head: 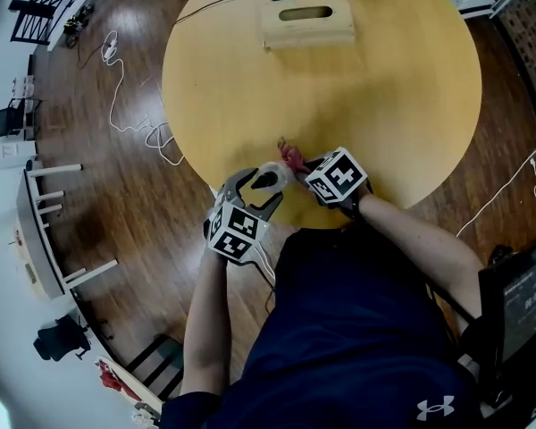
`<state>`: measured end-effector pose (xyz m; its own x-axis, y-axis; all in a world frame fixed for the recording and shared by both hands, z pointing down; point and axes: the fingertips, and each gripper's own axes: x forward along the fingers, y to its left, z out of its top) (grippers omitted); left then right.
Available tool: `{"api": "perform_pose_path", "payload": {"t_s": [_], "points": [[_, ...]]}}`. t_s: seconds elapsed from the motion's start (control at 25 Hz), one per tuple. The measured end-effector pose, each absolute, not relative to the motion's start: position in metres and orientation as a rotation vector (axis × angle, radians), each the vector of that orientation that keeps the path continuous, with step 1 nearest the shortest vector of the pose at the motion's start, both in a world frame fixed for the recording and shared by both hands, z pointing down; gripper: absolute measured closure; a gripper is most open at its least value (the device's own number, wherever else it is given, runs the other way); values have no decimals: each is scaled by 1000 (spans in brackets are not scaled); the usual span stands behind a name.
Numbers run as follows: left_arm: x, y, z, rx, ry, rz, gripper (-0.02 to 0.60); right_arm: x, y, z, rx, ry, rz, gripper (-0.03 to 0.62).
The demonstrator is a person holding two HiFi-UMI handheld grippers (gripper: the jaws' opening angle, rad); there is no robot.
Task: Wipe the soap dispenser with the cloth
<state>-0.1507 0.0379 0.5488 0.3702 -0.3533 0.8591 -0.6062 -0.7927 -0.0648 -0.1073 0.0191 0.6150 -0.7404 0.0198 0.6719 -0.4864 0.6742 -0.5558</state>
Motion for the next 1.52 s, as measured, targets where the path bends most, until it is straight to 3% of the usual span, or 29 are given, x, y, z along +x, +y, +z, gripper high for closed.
{"api": "perform_pose_path", "payload": {"t_s": [0.12,0.32,0.48,0.84,1.12,1.24,1.52], "points": [[-155,37,549,2323,-853,1416,272,-107,23,595,355,-2250,976,523],[-156,32,535,2048,-1222,1070,229,-109,22,543,294,-2406,919,523],[-151,26,544,2054,-1242,1211,265,-114,14,542,307,-2413,895,522],[-153,24,552,2313,-765,1502,264,-111,19,634,329,-2146,1022,522],[-163,26,543,1996,-1157,1094,233,-120,13,553,316,-2376,966,522],[-162,24,546,1992,-1218,1140,272,-120,12,546,293,-2404,949,522],[-159,18,548,2144,-991,1291,272,-117,7,602,341,-2257,957,522]]}}
